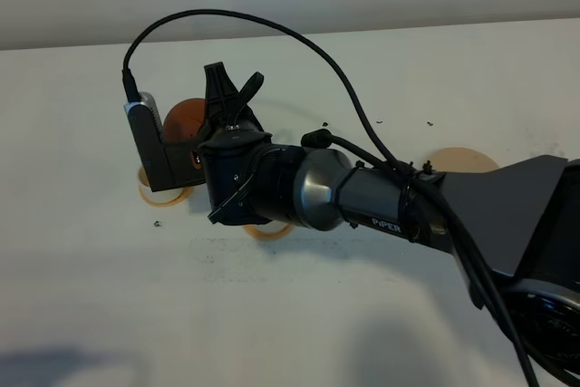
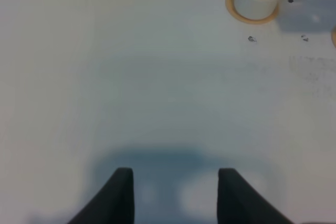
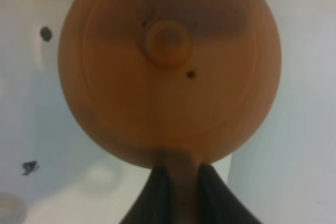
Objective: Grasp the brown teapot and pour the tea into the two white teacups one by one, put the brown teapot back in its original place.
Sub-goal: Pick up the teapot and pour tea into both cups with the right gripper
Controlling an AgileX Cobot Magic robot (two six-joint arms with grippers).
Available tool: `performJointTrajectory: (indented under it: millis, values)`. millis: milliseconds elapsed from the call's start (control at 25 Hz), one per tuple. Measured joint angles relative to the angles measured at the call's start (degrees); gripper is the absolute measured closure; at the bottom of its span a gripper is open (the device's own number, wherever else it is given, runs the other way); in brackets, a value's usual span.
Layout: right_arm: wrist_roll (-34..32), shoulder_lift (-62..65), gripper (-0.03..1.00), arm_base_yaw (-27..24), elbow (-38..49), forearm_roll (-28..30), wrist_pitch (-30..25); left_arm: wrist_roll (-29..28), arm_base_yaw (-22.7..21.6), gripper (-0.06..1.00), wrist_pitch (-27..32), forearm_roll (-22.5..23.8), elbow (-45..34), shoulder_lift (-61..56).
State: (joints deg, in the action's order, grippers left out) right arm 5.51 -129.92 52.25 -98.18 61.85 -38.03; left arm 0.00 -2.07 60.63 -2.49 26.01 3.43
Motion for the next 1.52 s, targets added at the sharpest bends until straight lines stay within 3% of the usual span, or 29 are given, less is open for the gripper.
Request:
performJointTrajectory:
  millis: [600, 1520]
  values:
    - [5.2, -0.1, 0.85, 0.0, 0.0, 0.7, 0.1, 0.0, 0.0, 0.57, 0.0, 0.0, 0.0, 0.0]
    - [6.3, -2.0, 0.85, 0.0, -0.1, 6.0, -0.1, 0.0, 0.0, 0.57, 0.0, 0.0, 0.0, 0.0]
